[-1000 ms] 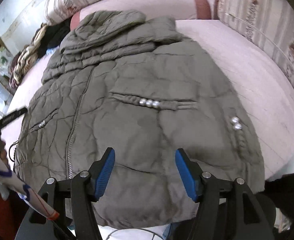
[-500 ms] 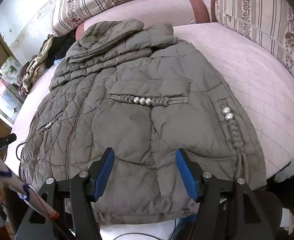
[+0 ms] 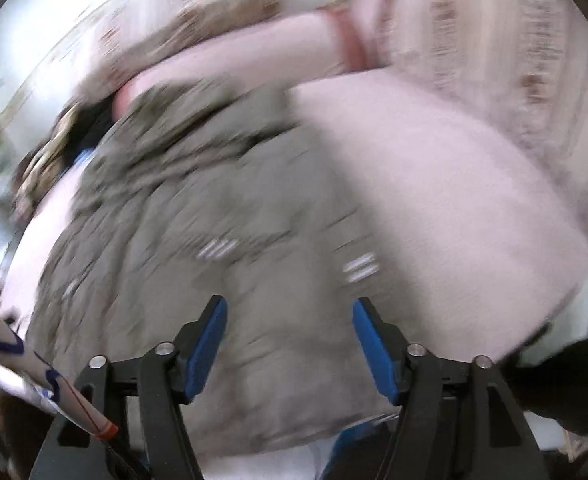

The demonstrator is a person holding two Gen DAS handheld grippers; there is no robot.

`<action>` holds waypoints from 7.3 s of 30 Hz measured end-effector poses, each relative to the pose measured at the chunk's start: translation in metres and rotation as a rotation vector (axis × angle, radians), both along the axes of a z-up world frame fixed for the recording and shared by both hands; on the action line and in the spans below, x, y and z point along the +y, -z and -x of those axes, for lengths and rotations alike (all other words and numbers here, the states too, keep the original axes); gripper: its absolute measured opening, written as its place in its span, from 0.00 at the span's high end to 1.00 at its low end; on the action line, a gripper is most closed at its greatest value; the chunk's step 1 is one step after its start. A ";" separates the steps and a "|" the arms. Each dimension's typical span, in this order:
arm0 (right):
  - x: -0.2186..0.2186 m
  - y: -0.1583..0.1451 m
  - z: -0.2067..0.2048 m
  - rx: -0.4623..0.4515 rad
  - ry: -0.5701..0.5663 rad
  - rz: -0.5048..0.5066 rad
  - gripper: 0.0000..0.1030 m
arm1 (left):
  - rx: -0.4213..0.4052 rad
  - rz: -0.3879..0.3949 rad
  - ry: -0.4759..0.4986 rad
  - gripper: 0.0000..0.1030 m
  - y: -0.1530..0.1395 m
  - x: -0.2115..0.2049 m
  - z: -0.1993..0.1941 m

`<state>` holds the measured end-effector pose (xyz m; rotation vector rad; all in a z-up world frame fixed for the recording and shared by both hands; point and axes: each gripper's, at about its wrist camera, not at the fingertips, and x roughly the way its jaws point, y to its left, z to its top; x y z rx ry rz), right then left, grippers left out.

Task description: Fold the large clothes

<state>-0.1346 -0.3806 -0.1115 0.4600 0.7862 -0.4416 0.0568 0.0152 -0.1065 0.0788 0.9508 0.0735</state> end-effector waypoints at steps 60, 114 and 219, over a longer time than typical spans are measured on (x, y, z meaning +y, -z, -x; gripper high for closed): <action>0.008 0.091 0.001 0.015 -0.144 -0.523 0.64 | 0.330 0.533 0.163 0.77 0.059 -0.007 0.004; -0.081 -0.019 -0.402 0.005 -0.024 -0.320 0.71 | 0.200 0.568 0.046 0.64 -0.017 -0.055 -0.376; 0.131 -0.019 -0.042 0.042 -0.173 0.171 0.19 | -0.312 0.035 0.088 0.07 -0.098 -0.044 0.066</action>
